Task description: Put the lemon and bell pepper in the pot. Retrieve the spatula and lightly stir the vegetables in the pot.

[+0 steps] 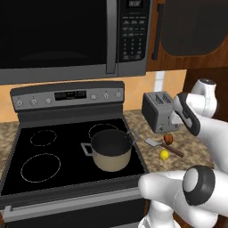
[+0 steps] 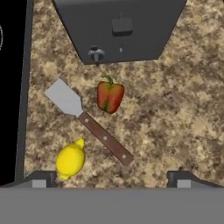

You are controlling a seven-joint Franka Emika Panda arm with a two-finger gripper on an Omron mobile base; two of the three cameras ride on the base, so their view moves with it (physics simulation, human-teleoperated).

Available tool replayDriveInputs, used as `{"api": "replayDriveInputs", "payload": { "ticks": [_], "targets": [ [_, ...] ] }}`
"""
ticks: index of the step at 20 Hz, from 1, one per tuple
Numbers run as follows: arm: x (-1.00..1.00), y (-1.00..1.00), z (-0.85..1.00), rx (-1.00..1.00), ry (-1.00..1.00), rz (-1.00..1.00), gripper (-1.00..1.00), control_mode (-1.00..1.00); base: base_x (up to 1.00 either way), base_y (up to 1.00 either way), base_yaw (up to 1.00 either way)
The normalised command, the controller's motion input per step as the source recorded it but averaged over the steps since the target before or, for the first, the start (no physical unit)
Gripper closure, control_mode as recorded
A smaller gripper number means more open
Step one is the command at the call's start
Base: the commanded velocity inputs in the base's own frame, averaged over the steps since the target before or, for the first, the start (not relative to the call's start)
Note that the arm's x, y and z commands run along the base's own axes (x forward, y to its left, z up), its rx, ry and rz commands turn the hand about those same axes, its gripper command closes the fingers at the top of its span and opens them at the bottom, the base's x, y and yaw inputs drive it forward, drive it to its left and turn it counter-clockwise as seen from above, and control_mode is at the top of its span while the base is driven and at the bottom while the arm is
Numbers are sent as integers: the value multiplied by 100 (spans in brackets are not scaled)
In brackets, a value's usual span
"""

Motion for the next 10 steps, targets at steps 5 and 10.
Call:
{"api": "replayDriveInputs", "payload": {
  "ticks": [5,10],
  "targets": [
    [36,-2,-66,4,0,0,-100,-100,0,0,0],
    [47,0,-53,13,0,0,-100,-100,0,0,0]
  ]
}}
